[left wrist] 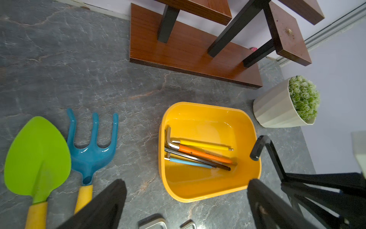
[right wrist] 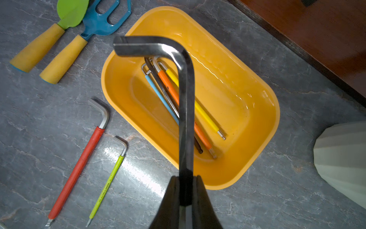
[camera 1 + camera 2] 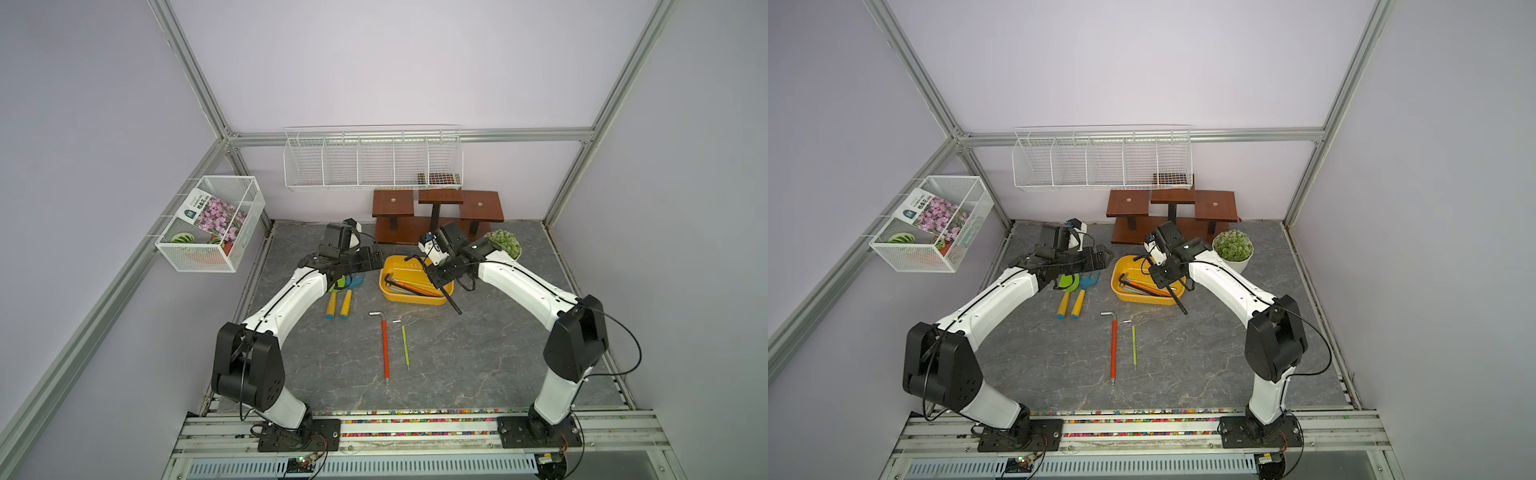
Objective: Put the hex key on the desktop into the storage box
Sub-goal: Place the Allen key in the storage box.
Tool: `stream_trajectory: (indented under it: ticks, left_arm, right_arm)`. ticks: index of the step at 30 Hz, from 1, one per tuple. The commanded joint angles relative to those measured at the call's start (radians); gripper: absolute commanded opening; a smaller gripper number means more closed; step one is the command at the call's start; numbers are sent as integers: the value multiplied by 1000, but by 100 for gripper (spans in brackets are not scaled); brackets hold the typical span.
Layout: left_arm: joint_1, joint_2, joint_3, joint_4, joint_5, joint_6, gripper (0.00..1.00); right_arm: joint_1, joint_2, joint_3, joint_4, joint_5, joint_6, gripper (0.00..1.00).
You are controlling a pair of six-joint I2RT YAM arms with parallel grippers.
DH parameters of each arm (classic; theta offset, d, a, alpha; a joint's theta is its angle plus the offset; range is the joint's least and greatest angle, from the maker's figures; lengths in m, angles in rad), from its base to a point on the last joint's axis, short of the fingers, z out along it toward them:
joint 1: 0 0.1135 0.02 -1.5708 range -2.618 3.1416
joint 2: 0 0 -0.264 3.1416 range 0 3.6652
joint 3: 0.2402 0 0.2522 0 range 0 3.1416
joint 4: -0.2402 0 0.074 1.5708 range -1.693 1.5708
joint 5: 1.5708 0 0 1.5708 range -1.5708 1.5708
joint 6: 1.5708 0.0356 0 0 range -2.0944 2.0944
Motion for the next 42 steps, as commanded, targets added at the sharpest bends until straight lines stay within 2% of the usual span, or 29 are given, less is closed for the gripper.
stream_trajectory:
  ticks: [1,12,21,37,42]
  left_arm:
    - [-3,-16,18,-24,-42,29,100]
    - [-3,7,28,-30,-9,53,100]
    - [-3,18,32,-36,-13,50,100]
    - [-3,21,39,-44,-30,54,100]
    - [-2,24,43,-45,-40,53,100]
  right_arm:
    - [-4,35,59,-5,-29,-40,0]
    - [-14,162,170,-34,-36,-123,0]
    - [-25,196,221,-45,-64,-228,0]
    - [-48,421,476,-108,-69,-279,0]
    - [-48,472,512,-110,-76,-287,0]
